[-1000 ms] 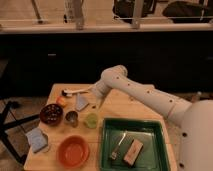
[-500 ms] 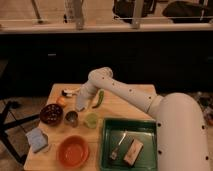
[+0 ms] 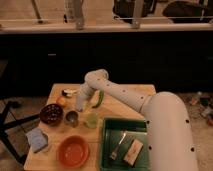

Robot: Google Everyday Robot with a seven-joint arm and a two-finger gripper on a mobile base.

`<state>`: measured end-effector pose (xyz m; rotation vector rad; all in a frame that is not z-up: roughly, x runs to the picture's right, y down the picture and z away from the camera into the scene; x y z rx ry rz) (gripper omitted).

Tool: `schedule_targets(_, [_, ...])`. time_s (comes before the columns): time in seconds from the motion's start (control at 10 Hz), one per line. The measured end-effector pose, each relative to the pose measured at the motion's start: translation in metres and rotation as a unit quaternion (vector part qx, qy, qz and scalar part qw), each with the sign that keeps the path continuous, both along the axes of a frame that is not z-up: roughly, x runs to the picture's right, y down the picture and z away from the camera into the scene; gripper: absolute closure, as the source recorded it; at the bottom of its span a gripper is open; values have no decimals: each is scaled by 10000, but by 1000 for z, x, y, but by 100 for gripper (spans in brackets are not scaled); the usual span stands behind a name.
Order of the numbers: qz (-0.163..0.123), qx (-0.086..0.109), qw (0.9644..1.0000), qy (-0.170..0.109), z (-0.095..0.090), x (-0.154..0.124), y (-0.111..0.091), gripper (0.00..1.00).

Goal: Place towel in red bowl

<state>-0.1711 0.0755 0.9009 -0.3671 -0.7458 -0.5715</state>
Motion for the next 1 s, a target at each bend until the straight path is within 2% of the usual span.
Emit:
schedule_targets(0.3, [220, 21, 9997, 115, 19, 3, 1, 20])
schedule_targets(1.0, [487, -1, 9984, 299, 49, 8, -4, 20])
